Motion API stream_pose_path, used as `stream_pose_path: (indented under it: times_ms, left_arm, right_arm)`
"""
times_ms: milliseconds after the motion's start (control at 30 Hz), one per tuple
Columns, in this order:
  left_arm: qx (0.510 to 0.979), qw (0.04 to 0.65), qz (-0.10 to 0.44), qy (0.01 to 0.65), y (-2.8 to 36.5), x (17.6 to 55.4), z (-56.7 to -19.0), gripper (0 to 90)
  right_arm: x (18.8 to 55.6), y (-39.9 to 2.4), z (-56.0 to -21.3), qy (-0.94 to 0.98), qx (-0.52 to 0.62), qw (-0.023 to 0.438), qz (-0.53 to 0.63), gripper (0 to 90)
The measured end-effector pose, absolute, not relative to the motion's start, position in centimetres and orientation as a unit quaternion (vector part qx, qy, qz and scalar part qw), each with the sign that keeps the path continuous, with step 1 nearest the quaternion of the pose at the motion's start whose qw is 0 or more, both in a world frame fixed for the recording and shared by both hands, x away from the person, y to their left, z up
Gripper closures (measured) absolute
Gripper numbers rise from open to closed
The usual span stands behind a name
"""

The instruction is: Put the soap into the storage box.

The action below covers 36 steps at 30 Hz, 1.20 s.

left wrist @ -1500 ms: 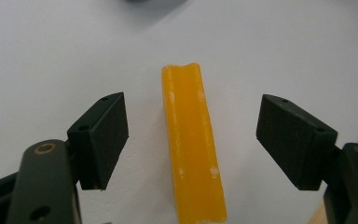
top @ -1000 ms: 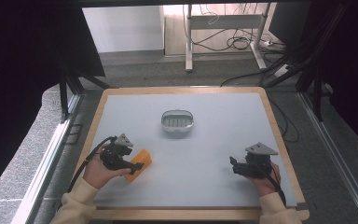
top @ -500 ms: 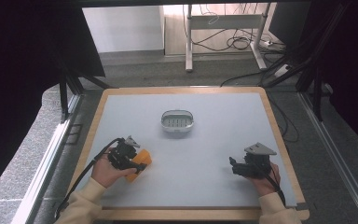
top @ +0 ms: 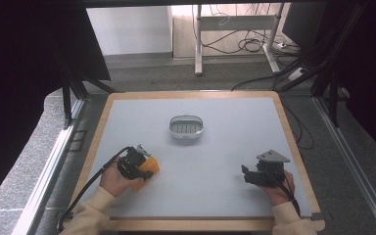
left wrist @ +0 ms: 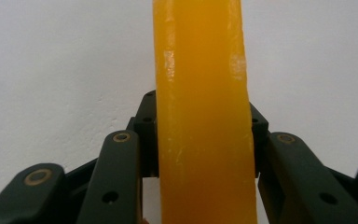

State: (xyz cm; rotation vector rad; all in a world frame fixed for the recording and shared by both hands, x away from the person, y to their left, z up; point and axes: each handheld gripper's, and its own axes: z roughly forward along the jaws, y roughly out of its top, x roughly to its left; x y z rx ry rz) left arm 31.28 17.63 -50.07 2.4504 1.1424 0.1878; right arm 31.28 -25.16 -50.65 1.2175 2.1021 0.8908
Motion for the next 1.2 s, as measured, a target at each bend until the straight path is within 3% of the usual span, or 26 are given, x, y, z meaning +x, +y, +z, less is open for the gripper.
stream_pose_path:
  times_ms: [667, 1200]
  left_arm:
    - [0.879, 0.252, 0.057, 0.4, 19.2, 30.8, -48.1, 62.1]
    - [0.877, 0.271, 0.079, 0.388, 19.7, 29.9, -46.2, 62.1]
  right_arm:
    - [31.3, -25.2, -50.7, 0.782, 0.452, 0.275, 0.33, 14.8]
    - [31.3, -25.2, -50.7, 0.782, 0.452, 0.275, 0.329, 14.8]
